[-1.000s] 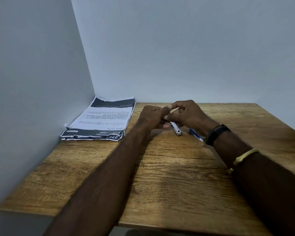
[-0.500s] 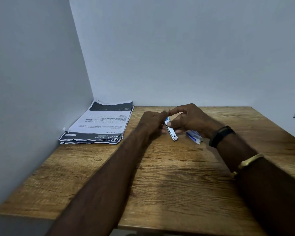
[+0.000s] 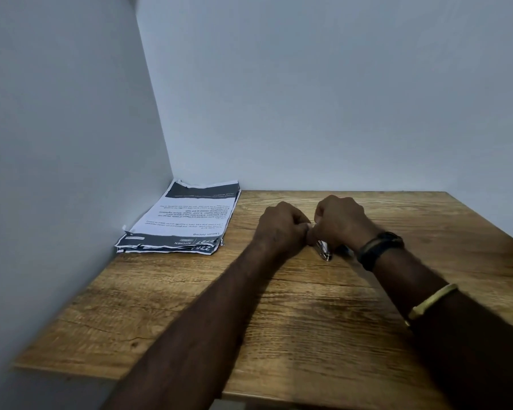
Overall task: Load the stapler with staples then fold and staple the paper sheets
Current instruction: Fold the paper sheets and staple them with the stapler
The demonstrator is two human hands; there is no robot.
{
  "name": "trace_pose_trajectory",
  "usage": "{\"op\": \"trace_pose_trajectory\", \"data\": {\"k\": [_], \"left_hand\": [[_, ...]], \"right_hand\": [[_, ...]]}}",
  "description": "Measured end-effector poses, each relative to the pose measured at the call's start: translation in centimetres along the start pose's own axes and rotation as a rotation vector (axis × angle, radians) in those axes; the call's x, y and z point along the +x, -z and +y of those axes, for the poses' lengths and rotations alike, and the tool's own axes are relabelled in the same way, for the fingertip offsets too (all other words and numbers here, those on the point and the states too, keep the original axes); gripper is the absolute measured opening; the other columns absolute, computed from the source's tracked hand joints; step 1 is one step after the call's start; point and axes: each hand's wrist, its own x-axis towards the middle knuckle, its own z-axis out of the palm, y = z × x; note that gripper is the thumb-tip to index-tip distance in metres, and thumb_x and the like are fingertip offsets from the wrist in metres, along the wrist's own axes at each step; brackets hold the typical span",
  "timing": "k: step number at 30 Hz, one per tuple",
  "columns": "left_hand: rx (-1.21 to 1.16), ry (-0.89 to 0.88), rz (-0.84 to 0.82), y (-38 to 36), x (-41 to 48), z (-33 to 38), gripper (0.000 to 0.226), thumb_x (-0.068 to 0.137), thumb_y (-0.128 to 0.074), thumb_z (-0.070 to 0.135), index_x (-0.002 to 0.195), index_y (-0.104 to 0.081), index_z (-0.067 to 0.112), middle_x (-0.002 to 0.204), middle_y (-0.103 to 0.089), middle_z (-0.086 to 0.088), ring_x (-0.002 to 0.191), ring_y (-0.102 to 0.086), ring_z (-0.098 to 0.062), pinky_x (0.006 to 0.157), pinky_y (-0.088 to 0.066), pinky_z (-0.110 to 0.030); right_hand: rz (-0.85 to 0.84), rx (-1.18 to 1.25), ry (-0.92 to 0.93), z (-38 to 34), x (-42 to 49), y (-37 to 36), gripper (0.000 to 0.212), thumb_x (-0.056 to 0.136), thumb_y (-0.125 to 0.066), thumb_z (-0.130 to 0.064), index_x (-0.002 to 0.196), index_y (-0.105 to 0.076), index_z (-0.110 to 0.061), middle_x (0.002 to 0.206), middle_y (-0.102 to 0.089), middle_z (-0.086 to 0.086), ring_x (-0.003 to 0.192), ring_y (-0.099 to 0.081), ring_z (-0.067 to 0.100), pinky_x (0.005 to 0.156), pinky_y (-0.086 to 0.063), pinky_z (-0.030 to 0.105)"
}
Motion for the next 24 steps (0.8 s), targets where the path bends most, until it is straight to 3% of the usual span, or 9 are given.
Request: {"op": "trace_pose_trajectory", "data": {"k": [4,8,11,13,14,16,19,21,24], "left_hand": [[0.020,-0.012,-0.030,0.1,-0.2,0.1,0.011,0.086,-0.072,0.020,0.088,-0.082,0.019,0.088,-0.080,0.002,0.080,-0.070,-0.008,0.067,-0.045,-0.019],[-0.027,-0.014,0.039,0.5,-0.2,0.0,0.013,0.086,-0.072,0.023,0.092,-0.082,0.018,0.090,-0.080,0.001,0.086,-0.071,-0.010,0.075,-0.049,-0.021],[-0.055,-0.018,0.148,2.0,0.0,-0.2,0.016,0.088,-0.071,0.024,0.097,-0.081,0.016,0.097,-0.080,0.000,0.093,-0.072,-0.012,0.084,-0.054,-0.025],[-0.044,-0.007,0.225,3.6,0.2,-0.7,0.016,0.087,-0.072,0.025,0.097,-0.081,0.016,0.097,-0.080,0.001,0.093,-0.073,-0.012,0.086,-0.055,-0.027],[-0.036,0.016,0.267,4.5,0.4,-1.2,0.015,0.086,-0.073,0.026,0.094,-0.082,0.017,0.094,-0.080,0.002,0.091,-0.073,-0.012,0.083,-0.055,-0.027],[-0.043,0.085,0.351,6.2,0.6,-2.4,0.014,0.083,-0.075,0.030,0.079,-0.081,0.018,0.080,-0.078,0.006,0.079,-0.072,-0.010,0.072,-0.052,-0.024],[-0.055,0.209,0.470,9.0,0.5,-5.1,0.027,0.076,-0.081,0.036,0.059,-0.069,0.018,0.058,-0.067,0.006,0.060,-0.062,-0.005,0.058,-0.043,-0.021],[-0.029,0.280,0.480,10.6,0.4,-6.9,0.015,0.076,-0.080,0.031,0.069,-0.075,0.019,0.071,-0.074,0.007,0.073,-0.069,-0.010,0.069,-0.049,-0.025],[0.079,0.354,0.466,12.5,0.4,-9.3,0.009,0.081,-0.072,0.026,0.079,-0.078,0.021,0.089,-0.079,0.004,0.092,-0.072,-0.019,0.078,-0.049,-0.026]], "right_hand": [[-0.013,-0.026,-0.007,0.1,0.0,-0.1,0.041,0.063,-0.092,-0.038,0.089,-0.069,-0.016,0.092,-0.071,0.007,0.084,-0.066,0.026,0.052,-0.039,0.023],[0.013,-0.010,0.010,-0.3,-0.2,0.5,0.040,0.063,-0.093,-0.040,0.092,-0.073,-0.020,0.097,-0.070,0.003,0.089,-0.063,0.024,0.066,-0.043,0.027],[0.145,0.085,0.089,-1.6,-0.1,0.7,0.026,0.075,-0.088,-0.031,0.096,-0.077,-0.022,0.102,-0.074,0.001,0.091,-0.066,0.022,0.072,-0.043,0.026],[0.195,0.145,0.148,-3.1,0.2,0.4,0.008,0.081,-0.081,-0.026,0.089,-0.079,-0.024,0.098,-0.076,-0.003,0.092,-0.069,0.021,0.071,-0.044,0.026],[0.187,0.189,0.169,-4.0,0.4,0.2,0.002,0.083,-0.078,-0.023,0.082,-0.079,-0.023,0.093,-0.077,-0.003,0.089,-0.071,0.020,0.070,-0.048,0.026],[0.127,0.298,0.191,-5.8,0.7,-0.6,0.013,0.085,-0.072,-0.015,0.074,-0.078,-0.019,0.083,-0.078,-0.001,0.081,-0.074,0.022,0.072,-0.061,0.035],[0.044,0.388,0.198,-8.8,1.5,-2.4,0.018,0.085,-0.066,-0.007,0.074,-0.079,-0.011,0.078,-0.079,0.007,0.076,-0.077,0.029,0.077,-0.065,0.046],[0.015,0.430,0.168,-10.6,2.5,-3.9,0.018,0.085,-0.063,-0.007,0.077,-0.079,-0.008,0.077,-0.079,0.012,0.076,-0.078,0.031,0.078,-0.065,0.047],[-0.004,0.473,0.077,-13.0,4.4,-6.6,0.019,0.087,-0.062,-0.014,0.097,-0.077,-0.006,0.099,-0.077,0.019,0.095,-0.076,0.037,0.087,-0.063,0.046]]}}
